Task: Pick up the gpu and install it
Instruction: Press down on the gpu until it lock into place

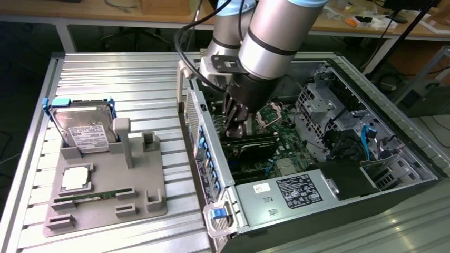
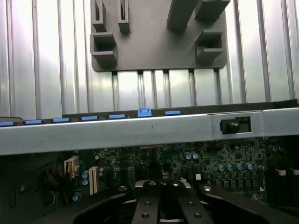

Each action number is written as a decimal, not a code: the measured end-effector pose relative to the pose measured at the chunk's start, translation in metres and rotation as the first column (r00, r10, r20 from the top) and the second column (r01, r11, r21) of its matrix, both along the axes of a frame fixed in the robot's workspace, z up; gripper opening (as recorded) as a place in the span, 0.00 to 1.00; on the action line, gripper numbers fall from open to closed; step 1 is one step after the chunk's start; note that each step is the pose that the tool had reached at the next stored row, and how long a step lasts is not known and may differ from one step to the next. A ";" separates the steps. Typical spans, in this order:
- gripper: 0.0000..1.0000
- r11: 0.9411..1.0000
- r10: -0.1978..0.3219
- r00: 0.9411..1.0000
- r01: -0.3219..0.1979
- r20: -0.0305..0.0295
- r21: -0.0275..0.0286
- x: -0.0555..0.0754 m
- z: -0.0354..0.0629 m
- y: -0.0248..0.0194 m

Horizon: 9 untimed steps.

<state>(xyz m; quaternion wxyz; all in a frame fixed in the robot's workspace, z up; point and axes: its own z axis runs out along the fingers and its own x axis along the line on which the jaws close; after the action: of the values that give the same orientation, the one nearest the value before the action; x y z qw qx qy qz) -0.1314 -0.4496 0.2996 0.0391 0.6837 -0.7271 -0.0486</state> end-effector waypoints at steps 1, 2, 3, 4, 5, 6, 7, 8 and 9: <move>0.11 1.000 -0.001 1.000 0.001 -0.004 0.001 -0.001 0.0001 0.0000; 0.11 1.000 -0.001 1.000 0.001 -0.006 0.002 -0.003 0.0003 -0.0001; 0.11 1.000 -0.001 1.000 0.001 -0.008 0.003 -0.004 0.0005 0.0000; 0.11 1.000 -0.002 1.000 0.002 -0.010 0.003 -0.006 0.0007 0.0000; 0.11 1.000 -0.003 1.000 0.003 -0.013 0.005 -0.009 0.0009 0.0000; 0.11 1.000 -0.003 1.000 0.003 -0.014 0.006 -0.010 0.0010 -0.0001; 0.11 1.000 -0.003 1.000 0.003 -0.014 0.006 -0.010 0.0010 -0.0002; 0.11 1.000 -0.003 1.000 0.003 -0.014 0.006 -0.011 0.0011 -0.0004; 0.11 1.000 -0.003 1.000 0.003 -0.014 0.007 -0.012 0.0011 -0.0006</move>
<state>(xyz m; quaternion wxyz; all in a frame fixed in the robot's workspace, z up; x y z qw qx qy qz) -0.1434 -0.4503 0.3007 0.0420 0.6823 -0.7277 -0.0559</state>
